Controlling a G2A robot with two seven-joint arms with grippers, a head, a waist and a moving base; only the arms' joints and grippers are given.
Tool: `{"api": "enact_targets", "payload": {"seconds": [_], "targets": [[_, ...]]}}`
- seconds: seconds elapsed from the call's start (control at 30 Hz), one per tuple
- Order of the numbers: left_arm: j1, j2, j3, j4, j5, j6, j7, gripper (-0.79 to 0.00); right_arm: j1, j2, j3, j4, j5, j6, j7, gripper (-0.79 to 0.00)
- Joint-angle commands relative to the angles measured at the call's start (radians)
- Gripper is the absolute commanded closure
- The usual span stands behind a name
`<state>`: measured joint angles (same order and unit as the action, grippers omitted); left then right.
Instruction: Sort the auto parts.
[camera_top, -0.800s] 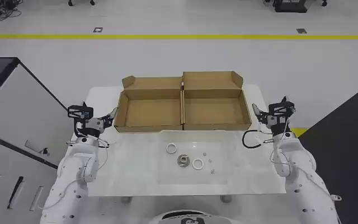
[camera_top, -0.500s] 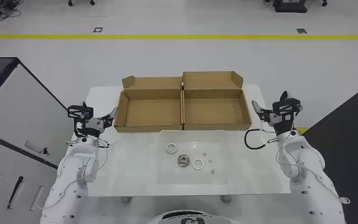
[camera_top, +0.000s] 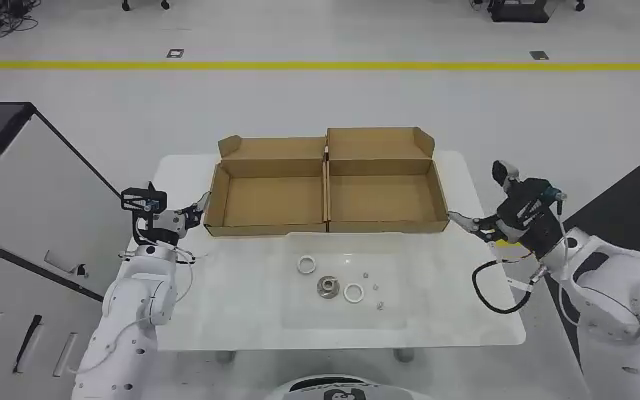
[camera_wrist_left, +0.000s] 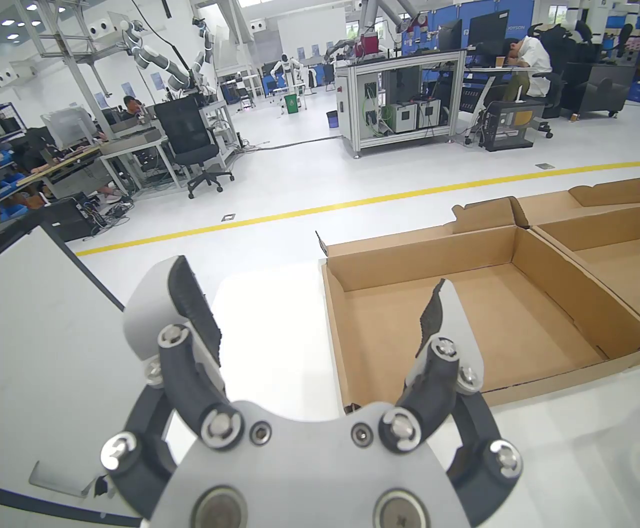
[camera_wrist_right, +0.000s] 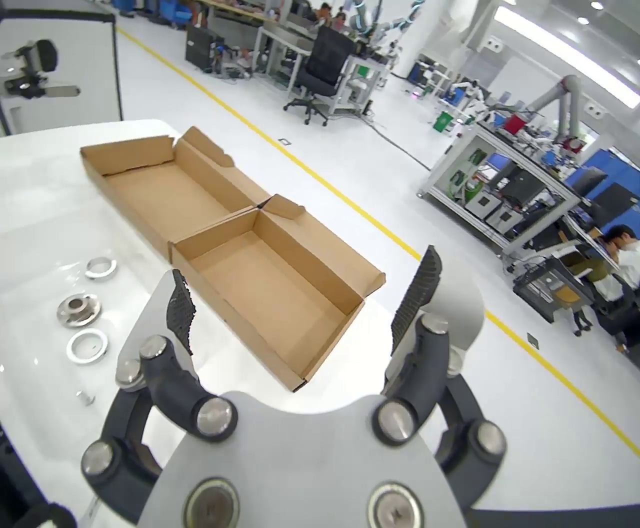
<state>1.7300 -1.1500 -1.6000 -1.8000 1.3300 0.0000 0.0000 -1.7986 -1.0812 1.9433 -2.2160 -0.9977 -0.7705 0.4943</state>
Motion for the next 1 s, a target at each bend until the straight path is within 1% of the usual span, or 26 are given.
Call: {"api": "enact_targets", "payload": {"seconds": [0.0, 0.17, 0.3, 0.57, 0.7, 0.83, 0.97], "targets": [[0.000, 0.000, 0.000, 0.000, 0.000, 0.000, 0.000, -0.785, 0.014, 0.009, 0.006, -0.010, 0.045, -0.048, 0.080, -0.785], [0.000, 0.000, 0.000, 0.000, 0.000, 0.000, 0.000, -0.785, 0.078, 0.033, -0.026, -0.012, 0.145, -0.119, 0.256, -0.785], [0.000, 0.000, 0.000, 0.000, 0.000, 0.000, 0.000, -0.785, 0.164, 0.057, -0.081, -0.008, 0.234, -0.152, 0.403, -0.785], [0.000, 0.000, 0.000, 0.000, 0.000, 0.000, 0.000, -0.785, 0.320, 0.135, -0.303, 0.016, 0.284, -0.060, 0.496, -0.785], [0.000, 0.000, 0.000, 0.000, 0.000, 0.000, 0.000, -0.785, 0.384, 0.178, -0.415, 0.030, 0.340, -0.008, 0.548, -0.785], [0.000, 0.000, 0.000, 0.000, 0.000, 0.000, 0.000, -0.785, 0.449, 0.228, -0.520, 0.038, 0.386, 0.044, 0.600, -0.785], [0.000, 0.000, 0.000, 0.000, 0.000, 0.000, 0.000, -0.785, 0.524, 0.277, -0.615, 0.051, 0.427, 0.073, 0.628, -0.785]]}}
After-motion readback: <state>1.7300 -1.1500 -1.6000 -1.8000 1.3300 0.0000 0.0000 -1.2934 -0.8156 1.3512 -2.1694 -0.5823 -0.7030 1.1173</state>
